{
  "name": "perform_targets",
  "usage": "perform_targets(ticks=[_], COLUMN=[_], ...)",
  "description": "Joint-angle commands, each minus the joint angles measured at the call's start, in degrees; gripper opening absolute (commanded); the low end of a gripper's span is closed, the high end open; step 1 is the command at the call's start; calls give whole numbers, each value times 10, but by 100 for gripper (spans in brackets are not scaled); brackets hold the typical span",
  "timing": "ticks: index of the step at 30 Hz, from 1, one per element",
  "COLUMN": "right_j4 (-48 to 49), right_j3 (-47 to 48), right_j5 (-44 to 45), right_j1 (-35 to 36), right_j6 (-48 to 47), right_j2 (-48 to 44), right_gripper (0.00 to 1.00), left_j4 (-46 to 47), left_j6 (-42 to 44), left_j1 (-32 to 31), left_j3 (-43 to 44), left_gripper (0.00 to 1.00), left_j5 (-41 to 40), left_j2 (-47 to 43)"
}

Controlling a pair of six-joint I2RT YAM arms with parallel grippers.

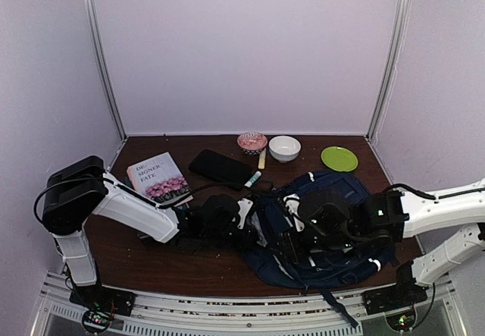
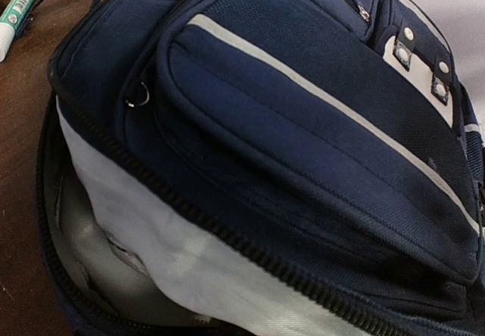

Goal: Pack the student bag
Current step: Unzip the student bag at the center of the board.

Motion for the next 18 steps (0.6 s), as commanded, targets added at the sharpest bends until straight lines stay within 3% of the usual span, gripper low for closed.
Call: perform_targets(ticks=[1, 13, 18], right_j4=[-15, 99, 104], right_j3=[48, 29, 44], right_j5=[12, 9, -11], right_j1=[-36, -79, -82], right_j6=[-17, -8, -8], right_j2=[40, 133, 168], right_gripper=[57, 53, 49], left_j4=[25, 29, 29], left_j6=[3, 3, 3], left_j1=[5, 5, 5], left_j3=[-12, -21, -25], left_gripper=[0, 0, 0], left_j5=[5, 3, 6], left_j2=[3, -9, -11])
